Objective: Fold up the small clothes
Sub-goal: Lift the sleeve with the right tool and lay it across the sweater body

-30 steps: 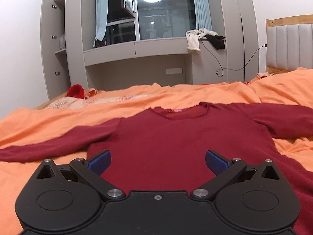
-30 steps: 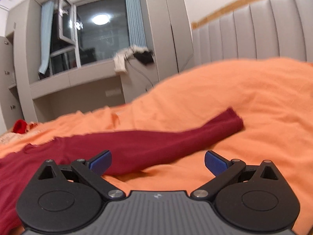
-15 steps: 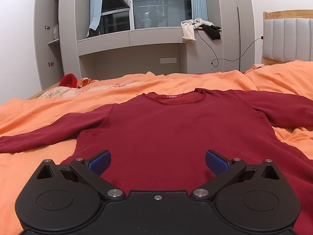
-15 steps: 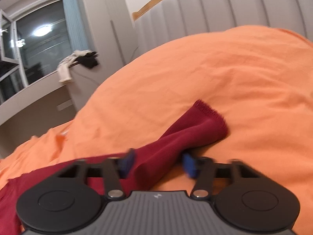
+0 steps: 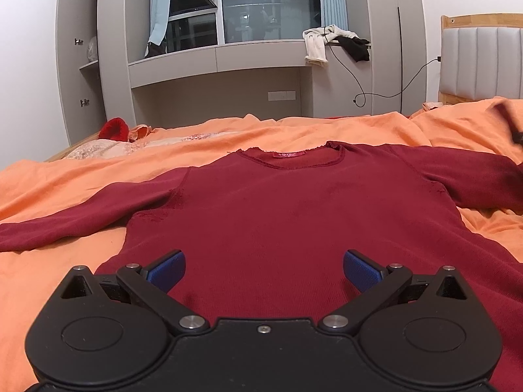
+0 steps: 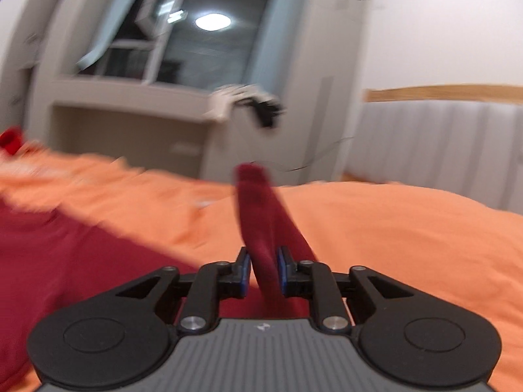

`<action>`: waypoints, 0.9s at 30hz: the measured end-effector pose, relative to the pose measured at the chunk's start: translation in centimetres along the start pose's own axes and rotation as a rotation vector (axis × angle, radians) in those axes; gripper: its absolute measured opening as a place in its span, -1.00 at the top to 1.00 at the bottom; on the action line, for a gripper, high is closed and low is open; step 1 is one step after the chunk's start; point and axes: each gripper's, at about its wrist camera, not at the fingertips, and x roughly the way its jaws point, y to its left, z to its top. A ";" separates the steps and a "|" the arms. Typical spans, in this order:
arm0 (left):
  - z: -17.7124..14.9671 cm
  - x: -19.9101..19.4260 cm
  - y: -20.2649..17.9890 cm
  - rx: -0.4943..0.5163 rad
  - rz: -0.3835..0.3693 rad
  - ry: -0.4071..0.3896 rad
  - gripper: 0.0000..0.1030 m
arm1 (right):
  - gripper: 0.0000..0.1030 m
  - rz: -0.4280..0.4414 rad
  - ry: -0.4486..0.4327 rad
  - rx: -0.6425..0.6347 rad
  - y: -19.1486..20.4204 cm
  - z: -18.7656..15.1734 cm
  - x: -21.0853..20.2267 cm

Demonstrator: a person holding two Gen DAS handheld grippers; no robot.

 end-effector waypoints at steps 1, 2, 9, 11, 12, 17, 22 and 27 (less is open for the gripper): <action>0.0 0.0 0.0 0.000 0.000 -0.001 -0.99 | 0.59 0.032 0.016 -0.030 1.1 -0.2 0.1; 0.0 0.0 0.0 0.000 0.000 -0.001 -0.99 | 0.48 0.064 0.035 -0.060 2.1 -0.5 0.3; -0.1 0.0 -0.1 -0.002 -0.008 -0.001 -0.99 | -0.57 0.278 0.111 -0.125 3.2 -1.0 -1.6; 0.0 0.0 0.0 -0.001 -0.010 0.001 -0.99 | -0.79 0.311 0.111 -0.157 2.4 -0.6 -2.8; -0.1 0.0 0.0 -0.001 -0.010 0.002 -0.99 | -0.81 0.329 0.115 -0.178 2.0 -0.3 -3.2; -0.1 0.1 0.0 -0.001 -0.010 0.000 -0.99 | -0.79 0.359 0.156 -0.313 0.8 -0.7 -4.5; -0.2 0.1 0.0 0.002 -0.008 0.004 -0.99 | -0.51 0.417 0.186 -0.446 2.2 -0.9 -2.6; -0.2 0.2 -0.1 0.003 -0.012 0.008 -0.99 | -0.28 0.418 0.249 -0.590 5.6 -1.9 0.5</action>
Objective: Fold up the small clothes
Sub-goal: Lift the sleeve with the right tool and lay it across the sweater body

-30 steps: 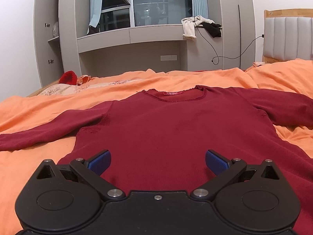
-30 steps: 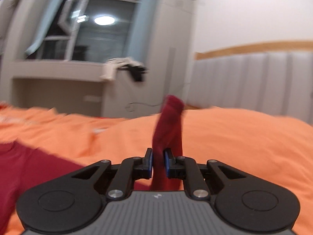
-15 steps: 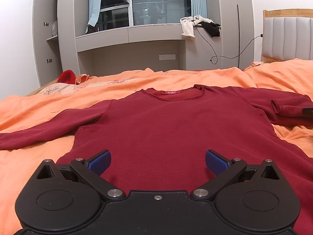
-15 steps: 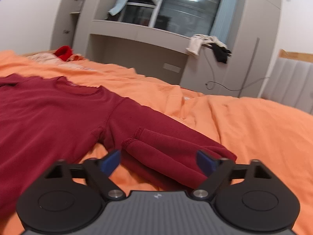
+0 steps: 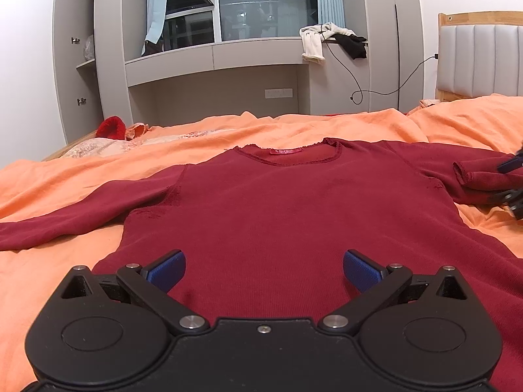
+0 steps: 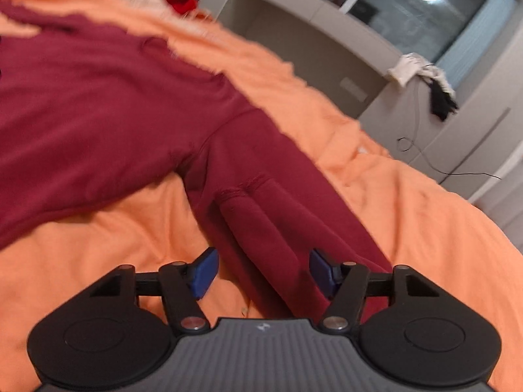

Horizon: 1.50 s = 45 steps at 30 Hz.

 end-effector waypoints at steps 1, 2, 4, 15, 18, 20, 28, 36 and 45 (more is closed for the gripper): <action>0.0 0.1 0.0 0.001 -0.001 0.003 -0.99 | -0.23 -0.011 0.019 -0.019 0.2 0.2 0.8; -0.1 0.1 0.0 0.001 -0.002 0.004 -0.99 | 0.15 -0.023 0.031 -0.045 0.4 0.4 1.3; -0.1 0.1 0.0 0.000 -0.003 0.006 -0.99 | 0.58 -0.019 0.049 -0.032 0.2 0.8 1.8; 0.0 0.2 0.1 0.008 -0.007 0.007 -0.99 | 0.88 0.016 -0.211 0.678 -10.8 -1.5 -7.3; 0.0 0.3 0.1 0.010 -0.006 0.007 -0.99 | 0.89 0.029 -0.258 0.852 -13.5 -4.1 -9.1; 0.0 0.2 0.1 0.008 -0.007 0.006 -0.99 | 0.89 -0.033 -0.259 0.902 -14.6 -5.8 -9.9; -0.1 0.4 0.2 0.000 0.001 0.013 -0.99 | 0.90 -0.267 -0.198 1.414 -19.1 -17.0 -11.6; 1.2 -0.5 2.0 -0.064 0.023 -0.037 -0.99 | 0.90 -0.282 -0.224 1.489 -18.1 -18.1 -12.8; 3.1 -1.3 6.6 -0.214 0.088 -0.084 -0.99 | 0.90 -0.205 -0.424 1.011 -13.1 -1.4 -16.3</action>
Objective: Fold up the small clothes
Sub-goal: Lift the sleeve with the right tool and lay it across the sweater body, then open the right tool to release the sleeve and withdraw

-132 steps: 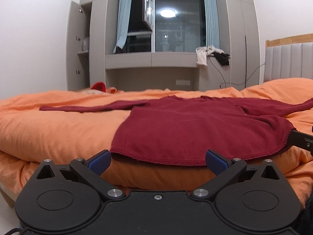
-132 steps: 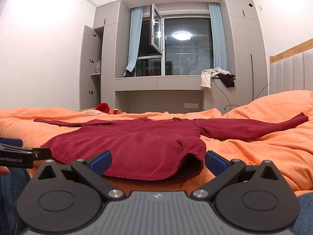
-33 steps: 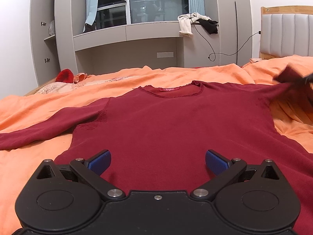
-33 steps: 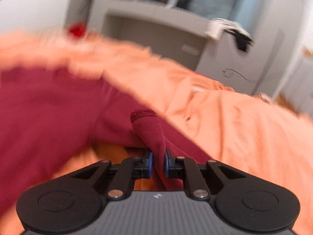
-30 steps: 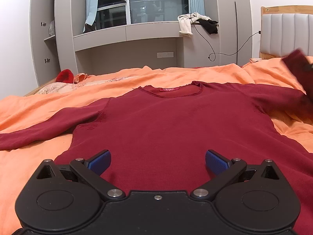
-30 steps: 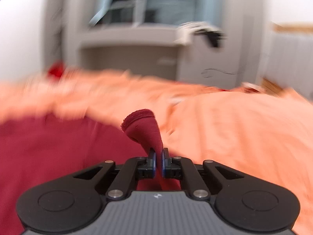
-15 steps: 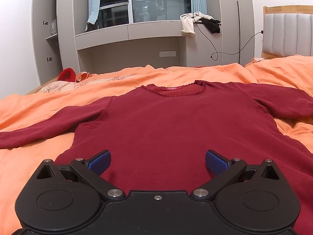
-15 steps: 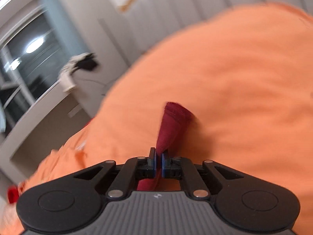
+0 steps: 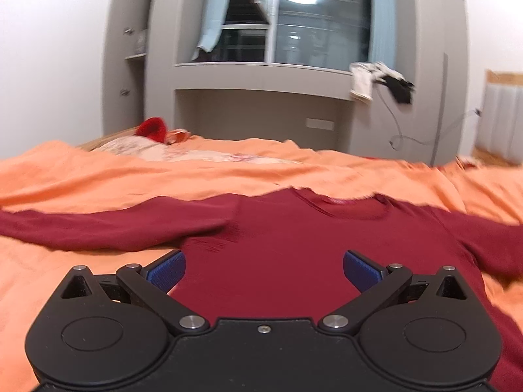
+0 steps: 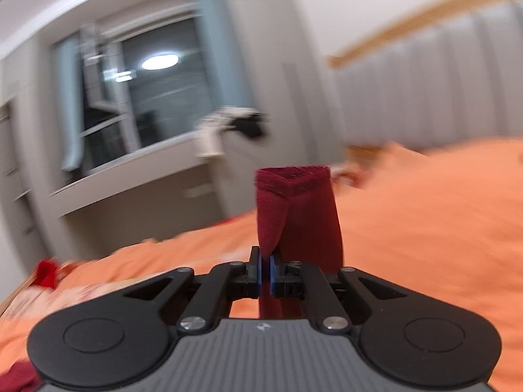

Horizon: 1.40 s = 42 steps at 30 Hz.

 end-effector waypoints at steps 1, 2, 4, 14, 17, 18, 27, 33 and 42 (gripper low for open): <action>0.4 0.0 0.7 -0.029 0.005 -0.002 -0.99 | 0.91 0.033 -0.002 -0.033 1.9 0.1 0.7; 0.7 0.0 1.4 -0.057 0.011 -0.003 -0.99 | 0.91 0.071 -0.003 -0.072 4.1 -0.1 1.1; 1.2 0.1 2.9 -0.109 0.027 -0.007 -0.99 | 0.91 0.151 0.008 -0.151 8.3 -0.8 1.7; 2.0 0.3 6.9 -0.234 0.116 -0.008 -0.99 | 0.91 0.403 0.134 -0.496 23.0 -10.7 0.4; 2.0 0.5 7.3 -0.243 0.116 -0.002 -0.99 | 0.91 0.444 0.210 -0.625 25.1 -14.8 -0.5; 2.0 0.5 7.3 -0.243 0.117 -0.004 -0.99 | 0.91 0.452 0.235 -0.672 25.6 -16.2 -1.1; 1.7 2.0 7.1 -0.238 0.054 -0.003 -0.99 | 0.17 0.558 0.408 -0.877 25.9 -21.4 -4.0; 1.6 3.9 4.7 -0.168 -0.099 0.015 -0.99 | -0.59 0.576 0.358 -0.765 20.8 -17.7 -7.2; -0.8 6.8 -0.8 0.121 -0.031 0.149 -0.99 | -0.69 0.204 0.291 -0.469 7.1 -13.4 -5.7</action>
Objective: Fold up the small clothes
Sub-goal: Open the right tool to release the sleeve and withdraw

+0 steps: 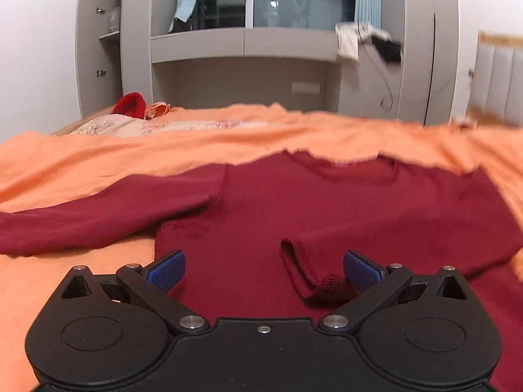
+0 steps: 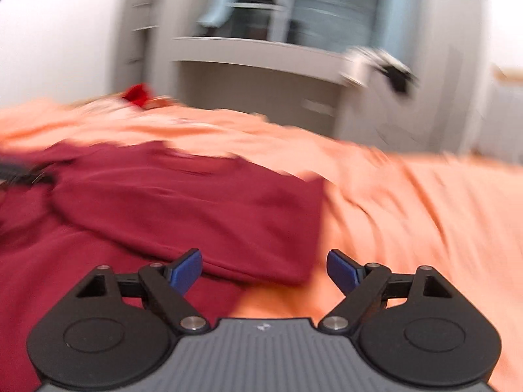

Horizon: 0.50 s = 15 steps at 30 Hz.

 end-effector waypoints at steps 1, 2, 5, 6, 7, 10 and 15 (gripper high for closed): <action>-0.2 0.3 -0.2 0.013 0.013 0.019 -0.99 | -0.69 0.007 0.005 0.081 -1.7 -0.4 0.3; -0.3 0.8 -0.3 0.023 0.022 0.035 -0.99 | -0.69 0.025 0.008 0.163 -3.0 -0.8 0.6; -0.8 1.6 -0.4 0.040 0.036 0.076 -0.99 | -0.62 0.098 0.005 0.373 -6.0 -1.4 2.0; -1.0 1.7 -0.5 0.046 0.039 0.077 -0.99 | -0.60 0.111 0.006 0.409 -6.6 -1.6 2.5; -1.1 1.7 -0.6 0.051 0.042 0.077 -0.99 | -0.59 0.110 0.004 0.424 -7.0 -1.6 3.1; -1.3 1.7 -0.9 0.069 0.052 0.073 -0.99 | -0.50 0.101 -0.024 0.430 -7.4 -1.7 4.9; -1.4 1.7 -1.0 0.075 0.053 0.072 -0.99 | 0.46 0.125 -0.016 0.487 -7.6 -1.9 7.9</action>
